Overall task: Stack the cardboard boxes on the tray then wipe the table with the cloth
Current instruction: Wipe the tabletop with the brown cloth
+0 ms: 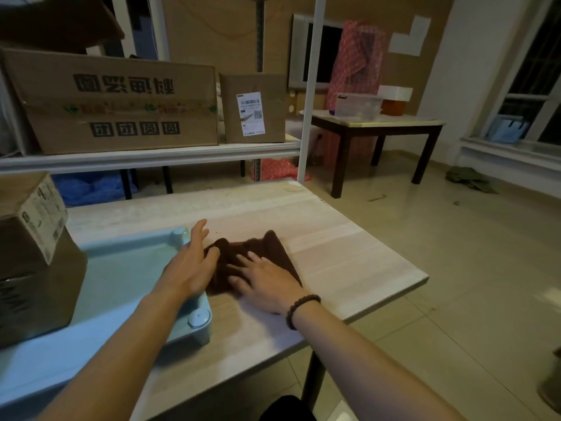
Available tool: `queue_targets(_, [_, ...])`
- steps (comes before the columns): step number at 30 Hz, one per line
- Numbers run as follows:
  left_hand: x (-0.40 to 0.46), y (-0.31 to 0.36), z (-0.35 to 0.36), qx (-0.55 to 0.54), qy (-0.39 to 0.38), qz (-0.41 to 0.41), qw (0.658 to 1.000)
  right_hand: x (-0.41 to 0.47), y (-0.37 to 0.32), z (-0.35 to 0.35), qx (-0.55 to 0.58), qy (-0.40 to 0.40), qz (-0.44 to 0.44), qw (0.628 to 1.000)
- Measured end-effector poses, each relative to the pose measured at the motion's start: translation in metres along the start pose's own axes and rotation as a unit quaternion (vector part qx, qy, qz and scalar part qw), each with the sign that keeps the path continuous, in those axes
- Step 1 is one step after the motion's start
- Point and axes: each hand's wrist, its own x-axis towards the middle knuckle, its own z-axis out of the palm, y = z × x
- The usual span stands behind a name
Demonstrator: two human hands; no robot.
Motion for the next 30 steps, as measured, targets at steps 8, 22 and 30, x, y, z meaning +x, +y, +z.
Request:
queue_targets(8, [-0.004, -0.001, -0.001, 0.010, -0.012, 0.003, 1.000, -0.074, 0.104, -0.042, -0.010, 0.092, 0.254, 0.963])
queue_targets(22, [-0.003, -0.002, 0.000, 0.010, 0.005, -0.006, 1.000, -0.031, -0.036, 0.020, -0.016, 0.041, 0.006, 0.999])
queue_targets(30, [-0.006, 0.000, -0.002, 0.007, -0.003, -0.004, 1.000, -0.078, 0.112, -0.028, -0.056, 0.077, 0.262, 0.960])
